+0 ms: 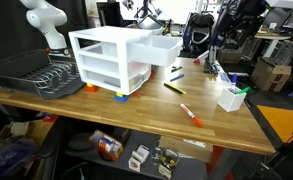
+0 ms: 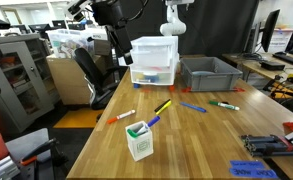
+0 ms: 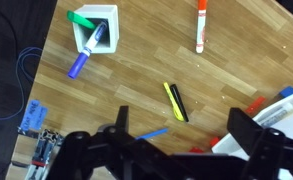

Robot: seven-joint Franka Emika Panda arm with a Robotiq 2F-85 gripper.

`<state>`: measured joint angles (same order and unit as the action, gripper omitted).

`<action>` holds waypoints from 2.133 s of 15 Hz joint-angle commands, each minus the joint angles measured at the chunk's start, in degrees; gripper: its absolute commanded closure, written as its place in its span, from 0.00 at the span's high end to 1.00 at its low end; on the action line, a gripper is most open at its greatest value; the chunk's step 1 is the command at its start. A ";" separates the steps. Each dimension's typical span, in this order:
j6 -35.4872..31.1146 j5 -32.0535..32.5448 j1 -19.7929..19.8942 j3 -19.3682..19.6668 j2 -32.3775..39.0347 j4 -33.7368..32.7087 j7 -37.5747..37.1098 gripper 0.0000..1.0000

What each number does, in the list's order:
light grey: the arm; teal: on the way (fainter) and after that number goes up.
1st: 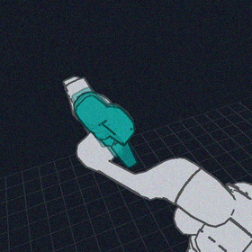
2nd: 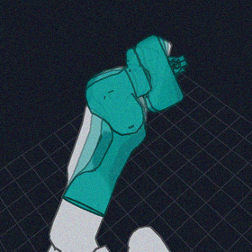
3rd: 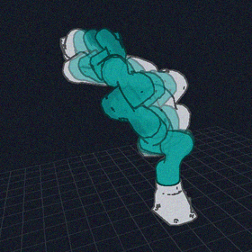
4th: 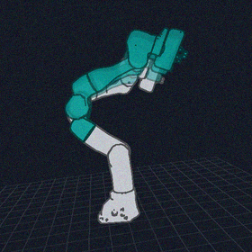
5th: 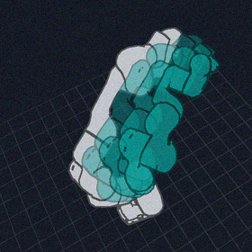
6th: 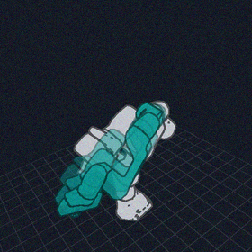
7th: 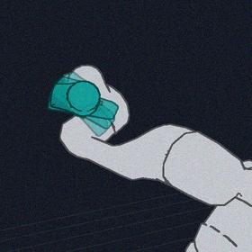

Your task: Put the blue marker in the first top drawer of the cabinet

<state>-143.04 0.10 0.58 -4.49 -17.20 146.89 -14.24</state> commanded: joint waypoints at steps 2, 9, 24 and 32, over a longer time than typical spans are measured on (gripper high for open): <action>-2.23 -0.03 3.16 1.21 3.41 3.19 -6.12 1.00; -13.64 -2.78 4.30 5.41 12.31 4.39 -7.23 1.00; -23.02 7.49 3.23 11.25 21.93 2.76 -19.89 0.68; -21.67 16.95 0.99 14.44 23.31 0.35 -26.80 0.10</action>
<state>-165.00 11.04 3.36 7.44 5.00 148.77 -36.56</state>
